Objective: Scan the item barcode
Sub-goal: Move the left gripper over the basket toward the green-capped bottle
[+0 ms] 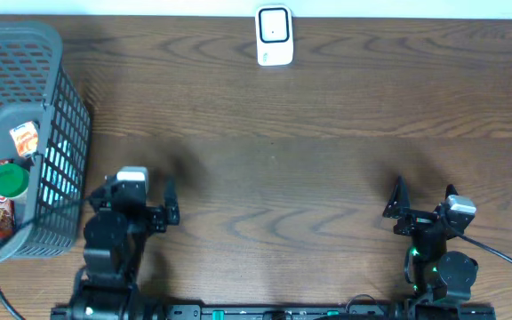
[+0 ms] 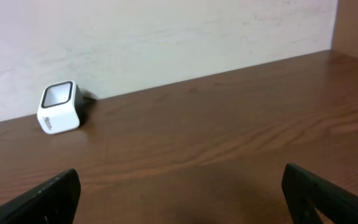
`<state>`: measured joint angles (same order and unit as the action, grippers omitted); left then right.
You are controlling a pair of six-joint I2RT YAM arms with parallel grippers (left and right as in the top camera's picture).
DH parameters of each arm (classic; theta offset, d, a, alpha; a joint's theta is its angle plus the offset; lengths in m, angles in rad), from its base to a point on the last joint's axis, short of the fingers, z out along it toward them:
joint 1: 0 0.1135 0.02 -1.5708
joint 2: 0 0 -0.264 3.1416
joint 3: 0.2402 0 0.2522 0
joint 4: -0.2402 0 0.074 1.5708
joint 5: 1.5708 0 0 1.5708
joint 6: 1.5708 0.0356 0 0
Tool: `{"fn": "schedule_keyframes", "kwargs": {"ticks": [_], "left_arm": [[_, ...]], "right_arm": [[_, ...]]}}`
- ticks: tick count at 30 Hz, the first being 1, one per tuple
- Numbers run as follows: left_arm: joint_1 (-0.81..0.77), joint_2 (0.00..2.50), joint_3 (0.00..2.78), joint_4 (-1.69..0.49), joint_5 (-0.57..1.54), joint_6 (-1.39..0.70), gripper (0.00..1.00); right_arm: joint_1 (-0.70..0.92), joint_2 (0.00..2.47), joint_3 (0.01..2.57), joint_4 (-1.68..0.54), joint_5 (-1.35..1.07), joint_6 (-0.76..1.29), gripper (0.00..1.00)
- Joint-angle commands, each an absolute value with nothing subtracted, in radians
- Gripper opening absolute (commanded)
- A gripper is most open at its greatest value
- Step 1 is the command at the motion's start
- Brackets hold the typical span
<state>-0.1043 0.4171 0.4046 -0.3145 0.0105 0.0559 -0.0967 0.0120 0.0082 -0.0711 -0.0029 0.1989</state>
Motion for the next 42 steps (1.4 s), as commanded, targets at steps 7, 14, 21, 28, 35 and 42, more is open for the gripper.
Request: {"fn": "schedule_keyframes", "kwargs": {"ticks": [7,14,21,28,35,42], "left_arm": [[-0.099,0.552,0.46,-0.299,0.289,0.043,0.98],[-0.099,0.559,0.46,-0.337,0.287,0.024,0.98],[-0.099,0.589,0.461,-0.365,0.287,0.024,0.98],[-0.099,0.604,0.461,-0.367,0.274,0.006,0.98],[-0.099,0.622,0.5,-0.405,0.234,-0.006,0.98],[-0.099,0.626,0.6,-0.419,0.231,-0.051,0.98]], "right_arm": [[-0.09,0.007,0.006,-0.074,0.009,0.209,0.99],[-0.09,0.007,0.006,-0.074,0.009,0.209,0.99],[-0.09,0.007,0.006,-0.074,0.009,0.209,0.99],[-0.09,0.007,0.006,-0.074,0.009,0.209,0.99],[-0.09,0.007,0.006,-0.074,0.009,0.208,0.99],[-0.09,0.007,0.006,-0.074,0.009,0.209,0.99]]}}
